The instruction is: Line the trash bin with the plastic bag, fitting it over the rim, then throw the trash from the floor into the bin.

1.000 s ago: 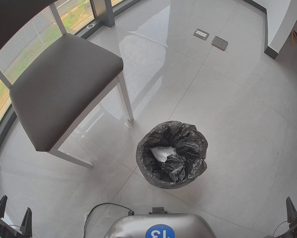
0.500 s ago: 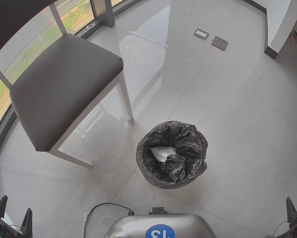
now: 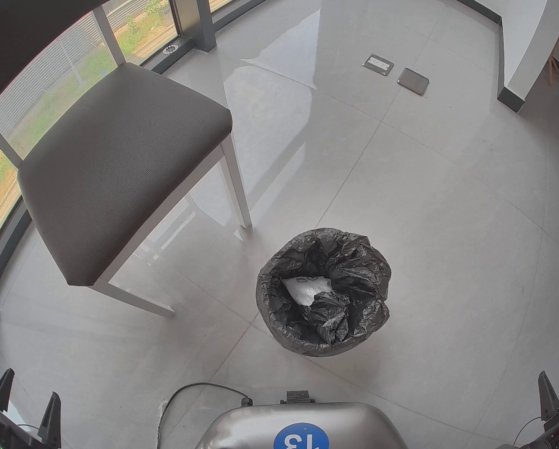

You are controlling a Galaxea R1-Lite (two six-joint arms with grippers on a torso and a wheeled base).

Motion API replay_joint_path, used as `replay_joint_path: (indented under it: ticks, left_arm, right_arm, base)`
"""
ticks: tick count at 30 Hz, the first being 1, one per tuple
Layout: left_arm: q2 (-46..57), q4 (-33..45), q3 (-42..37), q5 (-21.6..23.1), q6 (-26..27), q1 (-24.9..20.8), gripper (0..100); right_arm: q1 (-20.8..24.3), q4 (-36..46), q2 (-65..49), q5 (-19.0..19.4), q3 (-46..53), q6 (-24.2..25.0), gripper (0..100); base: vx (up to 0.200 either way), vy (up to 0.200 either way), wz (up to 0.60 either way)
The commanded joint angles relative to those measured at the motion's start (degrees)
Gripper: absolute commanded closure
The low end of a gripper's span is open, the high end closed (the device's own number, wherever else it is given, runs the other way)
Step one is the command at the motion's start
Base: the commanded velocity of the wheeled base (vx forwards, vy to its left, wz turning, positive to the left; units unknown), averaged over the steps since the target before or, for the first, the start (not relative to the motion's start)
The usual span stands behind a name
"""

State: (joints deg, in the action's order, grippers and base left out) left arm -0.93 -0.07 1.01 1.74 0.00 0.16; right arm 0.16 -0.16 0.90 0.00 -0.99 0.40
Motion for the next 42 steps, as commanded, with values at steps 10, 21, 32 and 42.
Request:
replay_joint_path:
  ticks: [10,21,32,42]
  left_arm:
    - [0.93,-0.01,-1.01,0.01,0.0,0.02,0]
    - [0.93,-0.01,-1.01,0.01,0.0,0.02,0]
    - [0.93,-0.01,-1.01,0.01,0.0,0.02,0]
    - [0.93,-0.01,-1.01,0.01,0.0,0.02,0]
  right_arm:
    - [0.02,-0.02,-0.81,0.09,0.99,-0.14,0]
    - [0.02,-0.02,-0.81,0.09,0.99,0.04,0]
    - [0.02,-0.02,-0.81,0.09,0.99,0.13,0]
    - [0.02,-0.02,-0.81,0.09,0.99,0.04,0]
  base:
    - [0.0,0.0,0.0]
    - [0.0,0.0,0.0]
    - [0.0,0.0,0.0]
    - [0.0,0.0,0.0]
